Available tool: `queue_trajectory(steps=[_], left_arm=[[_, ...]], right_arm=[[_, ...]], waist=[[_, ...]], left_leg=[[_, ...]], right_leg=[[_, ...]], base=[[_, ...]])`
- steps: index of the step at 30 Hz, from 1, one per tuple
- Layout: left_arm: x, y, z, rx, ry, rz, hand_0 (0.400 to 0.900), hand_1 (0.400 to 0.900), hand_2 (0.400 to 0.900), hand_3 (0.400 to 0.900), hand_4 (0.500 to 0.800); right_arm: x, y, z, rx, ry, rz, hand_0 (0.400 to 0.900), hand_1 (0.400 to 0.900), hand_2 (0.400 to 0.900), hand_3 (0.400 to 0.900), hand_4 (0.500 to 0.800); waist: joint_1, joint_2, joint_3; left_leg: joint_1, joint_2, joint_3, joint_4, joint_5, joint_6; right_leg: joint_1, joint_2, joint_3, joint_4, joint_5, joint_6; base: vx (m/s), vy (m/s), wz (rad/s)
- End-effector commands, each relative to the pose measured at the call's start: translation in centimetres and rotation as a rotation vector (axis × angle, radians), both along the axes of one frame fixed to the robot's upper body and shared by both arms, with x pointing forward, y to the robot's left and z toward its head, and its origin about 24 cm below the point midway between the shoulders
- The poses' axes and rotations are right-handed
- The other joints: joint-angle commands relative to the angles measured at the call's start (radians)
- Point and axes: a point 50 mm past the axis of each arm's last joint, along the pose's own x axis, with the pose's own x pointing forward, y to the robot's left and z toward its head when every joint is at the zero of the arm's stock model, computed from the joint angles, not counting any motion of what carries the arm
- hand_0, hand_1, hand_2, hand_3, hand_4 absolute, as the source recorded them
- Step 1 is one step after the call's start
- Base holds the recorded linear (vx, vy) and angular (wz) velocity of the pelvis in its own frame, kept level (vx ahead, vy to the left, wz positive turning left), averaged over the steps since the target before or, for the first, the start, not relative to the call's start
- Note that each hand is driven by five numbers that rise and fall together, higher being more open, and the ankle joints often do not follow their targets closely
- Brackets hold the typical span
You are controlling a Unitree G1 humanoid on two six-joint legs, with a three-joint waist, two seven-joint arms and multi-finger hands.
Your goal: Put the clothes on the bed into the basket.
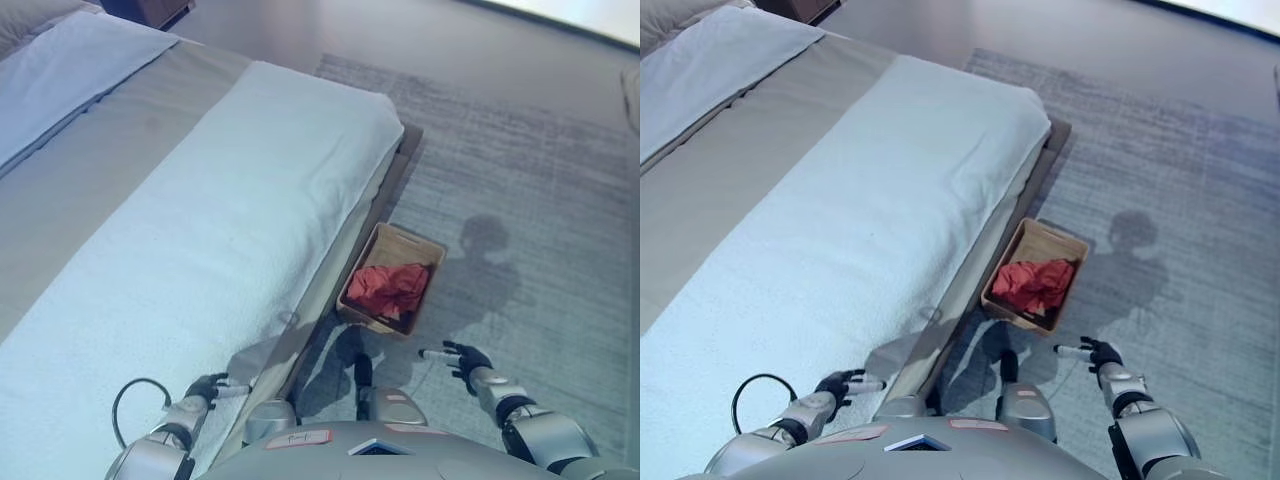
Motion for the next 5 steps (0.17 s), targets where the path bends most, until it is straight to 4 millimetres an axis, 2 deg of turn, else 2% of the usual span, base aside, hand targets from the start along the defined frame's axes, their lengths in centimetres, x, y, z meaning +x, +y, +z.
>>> queue_trajectory(steps=[1,5], left_arm=[[1.19,-0.93,-0.11,0.015,0.013,-0.068,0.9,0.9,0.9,0.9,0.8],[1.71,-0.33,0.18,0.045,-0.001,-0.08,0.9,0.9,0.9,0.9,0.8]], right_arm=[[1.2,-0.58,0.53,-0.055,0.01,0.086,0.9,0.9,0.9,0.9,0.8],[0.82,0.32,0.11,-0.041,0.025,0.11,0.9,0.9,0.9,0.9,0.8]], waist=[[0.002,0.028,-0.011],[0.007,0.019,-0.013]], left_leg=[[-0.013,-0.034,-0.045,-0.001,-0.022,0.02],[-0.01,-0.041,-0.056,-0.001,-0.026,0.026]], right_leg=[[0.071,0.02,-0.043,0.007,-0.104,0.035],[0.079,0.015,-0.049,0.007,-0.105,0.038]], base=[[-0.02,0.052,0.1],[-0.02,0.036,0.16]])
